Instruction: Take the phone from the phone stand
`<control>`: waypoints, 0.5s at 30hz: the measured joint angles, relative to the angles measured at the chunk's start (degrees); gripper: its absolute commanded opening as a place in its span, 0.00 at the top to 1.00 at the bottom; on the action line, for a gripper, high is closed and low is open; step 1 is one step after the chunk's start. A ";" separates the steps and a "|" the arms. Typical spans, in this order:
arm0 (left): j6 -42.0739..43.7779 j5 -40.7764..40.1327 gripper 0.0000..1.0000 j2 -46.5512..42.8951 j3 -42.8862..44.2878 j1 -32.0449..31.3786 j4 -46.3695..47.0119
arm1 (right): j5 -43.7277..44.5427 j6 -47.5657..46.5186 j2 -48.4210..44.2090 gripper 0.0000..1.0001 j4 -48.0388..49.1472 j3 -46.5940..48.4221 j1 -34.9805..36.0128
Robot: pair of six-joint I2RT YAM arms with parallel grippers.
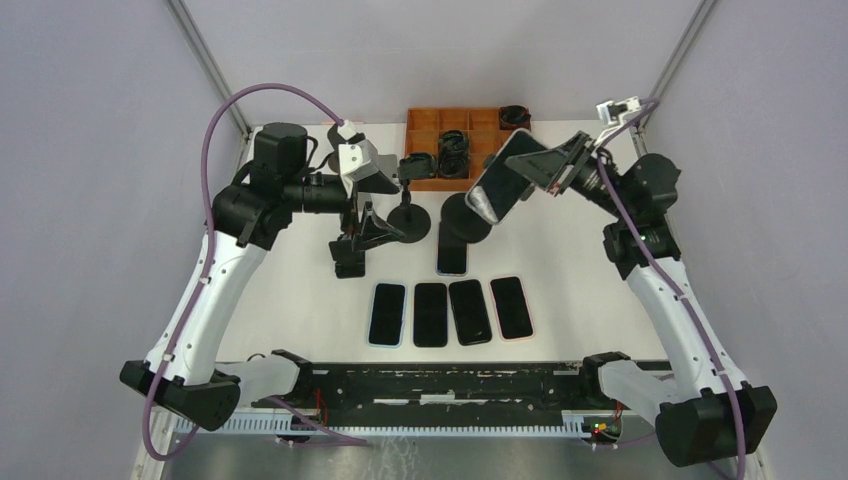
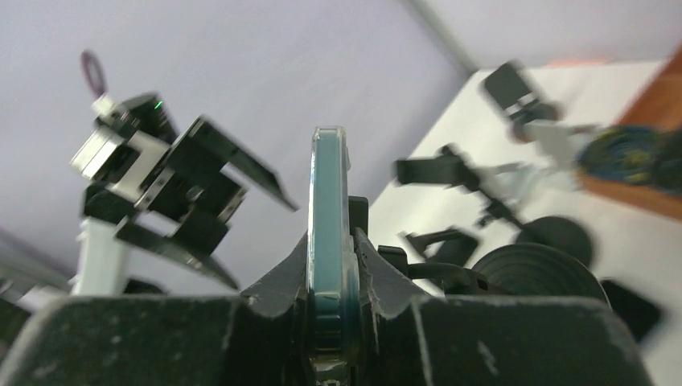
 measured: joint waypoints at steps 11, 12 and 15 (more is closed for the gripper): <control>-6.14 3.19 0.00 -1.40 -6.80 -4.63 8.50 | -1.25 12.83 -0.70 1.00 13.60 -2.78 19.78; -6.91 3.21 0.00 -1.51 -7.06 -4.92 8.92 | -1.01 13.35 -0.63 1.00 14.71 -2.78 20.76; -9.29 3.34 0.01 -1.73 -7.13 -5.92 10.97 | 0.35 14.78 0.31 1.00 18.80 -2.78 24.61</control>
